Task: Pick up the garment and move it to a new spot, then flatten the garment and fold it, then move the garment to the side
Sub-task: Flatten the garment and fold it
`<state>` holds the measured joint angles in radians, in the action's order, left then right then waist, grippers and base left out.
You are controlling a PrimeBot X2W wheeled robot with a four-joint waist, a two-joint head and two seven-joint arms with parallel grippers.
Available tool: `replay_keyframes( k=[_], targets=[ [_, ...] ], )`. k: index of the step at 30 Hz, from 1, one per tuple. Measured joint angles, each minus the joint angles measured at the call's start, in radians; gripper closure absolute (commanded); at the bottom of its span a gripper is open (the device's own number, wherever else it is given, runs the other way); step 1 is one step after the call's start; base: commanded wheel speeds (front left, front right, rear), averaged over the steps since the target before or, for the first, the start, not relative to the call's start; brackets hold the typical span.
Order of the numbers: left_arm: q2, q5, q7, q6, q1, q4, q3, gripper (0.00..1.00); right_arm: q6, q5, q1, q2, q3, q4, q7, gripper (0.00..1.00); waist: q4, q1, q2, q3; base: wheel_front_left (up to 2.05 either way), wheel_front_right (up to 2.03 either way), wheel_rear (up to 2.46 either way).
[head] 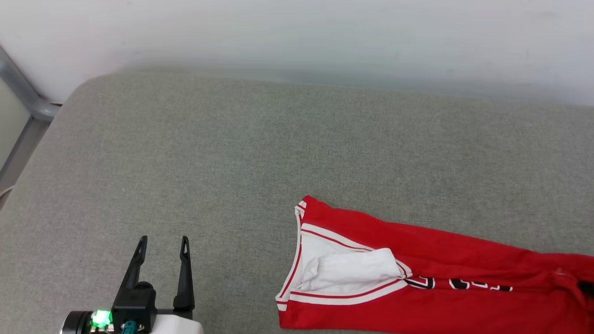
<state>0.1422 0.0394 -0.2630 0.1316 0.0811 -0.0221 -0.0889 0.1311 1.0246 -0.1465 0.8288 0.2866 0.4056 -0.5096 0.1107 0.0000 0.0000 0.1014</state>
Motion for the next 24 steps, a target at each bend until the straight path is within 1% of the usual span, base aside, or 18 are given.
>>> replay_keyframes(
  k=[4,8,9,10,14,19,24],
  targets=[
    [-0.001,-0.003,0.000,-0.001,0.019,0.002,0.004,0.00,0.000,0.034,0.037,-0.002,-0.013,-0.119,-0.013,1.00,0.000,0.0000,0.0000,-0.021,0.00,0.00,0.00],
    [-0.005,-0.009,0.000,-0.005,0.020,0.005,0.008,0.00,0.000,0.040,0.056,-0.008,-0.020,-0.254,-0.033,1.00,0.000,0.0000,0.0000,-0.024,0.00,0.00,0.00],
    [-0.007,-0.009,0.000,-0.006,0.020,0.005,0.007,0.00,0.000,0.040,0.056,-0.014,-0.018,-0.284,-0.040,1.00,0.001,0.0000,0.0000,-0.023,0.00,0.00,0.00],
    [-0.012,-0.010,0.000,-0.008,0.019,0.004,0.006,0.00,0.000,0.035,0.056,-0.032,-0.011,-0.347,-0.055,1.00,0.004,-0.0001,0.0000,-0.021,0.00,0.00,0.00],
    [-0.018,-0.015,0.000,-0.015,0.015,0.001,0.001,0.00,0.000,-0.001,0.037,-0.077,0.033,-0.440,-0.098,1.00,0.011,0.0000,0.0000,-0.016,0.00,0.00,0.00],
    [-0.025,-0.019,0.000,-0.019,-0.005,-0.006,-0.008,0.00,0.000,-0.045,-0.053,-0.147,0.117,-0.501,-0.144,1.00,0.023,0.0000,0.0000,-0.005,0.00,0.00,0.00],
    [-0.032,-0.025,0.000,-0.026,-0.025,-0.010,-0.023,0.00,0.000,-0.079,-0.170,-0.211,0.231,-0.497,-0.171,1.00,0.039,0.0000,0.0000,0.010,0.00,0.00,0.00]
  ],
)
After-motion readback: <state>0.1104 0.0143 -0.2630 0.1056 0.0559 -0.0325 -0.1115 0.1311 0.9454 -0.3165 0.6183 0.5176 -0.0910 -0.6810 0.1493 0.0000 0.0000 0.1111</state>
